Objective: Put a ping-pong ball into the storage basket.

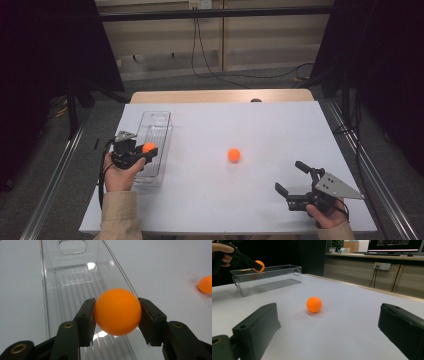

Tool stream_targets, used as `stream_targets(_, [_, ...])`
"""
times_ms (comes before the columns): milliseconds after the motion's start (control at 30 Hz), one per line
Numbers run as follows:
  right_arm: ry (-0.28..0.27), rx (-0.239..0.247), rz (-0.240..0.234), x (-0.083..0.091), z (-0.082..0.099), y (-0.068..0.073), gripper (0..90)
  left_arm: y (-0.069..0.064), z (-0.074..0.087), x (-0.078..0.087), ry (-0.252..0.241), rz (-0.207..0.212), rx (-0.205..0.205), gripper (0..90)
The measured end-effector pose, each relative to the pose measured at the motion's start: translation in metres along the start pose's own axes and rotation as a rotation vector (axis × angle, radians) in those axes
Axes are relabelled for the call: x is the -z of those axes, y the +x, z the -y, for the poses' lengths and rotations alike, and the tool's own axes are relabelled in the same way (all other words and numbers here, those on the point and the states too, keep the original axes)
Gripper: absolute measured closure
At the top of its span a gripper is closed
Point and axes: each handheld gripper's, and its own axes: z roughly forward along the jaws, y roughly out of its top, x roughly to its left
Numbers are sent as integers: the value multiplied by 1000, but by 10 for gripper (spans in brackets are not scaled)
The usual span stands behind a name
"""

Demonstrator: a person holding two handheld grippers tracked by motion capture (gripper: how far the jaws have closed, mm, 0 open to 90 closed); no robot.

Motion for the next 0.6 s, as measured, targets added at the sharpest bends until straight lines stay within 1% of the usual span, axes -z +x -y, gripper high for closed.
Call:
stream_targets(233, [-1, -1, 0, 0, 0, 0, 25, 2, 1, -1, 4, -11, 1, 506])
stream_targets(300, [-1, -1, 0, 0, 0, 0, 25, 2, 1, -1, -5, -20, 3, 487])
stream_targets(400, [-1, -1, 1, 0, 0, 0, 25, 3, 1, 1, -7, -27, 5, 458])
stream_targets(600, [-1, -1, 1, 0, 0, 0, 25, 0, 1, 1, -17, -24, 9, 433])
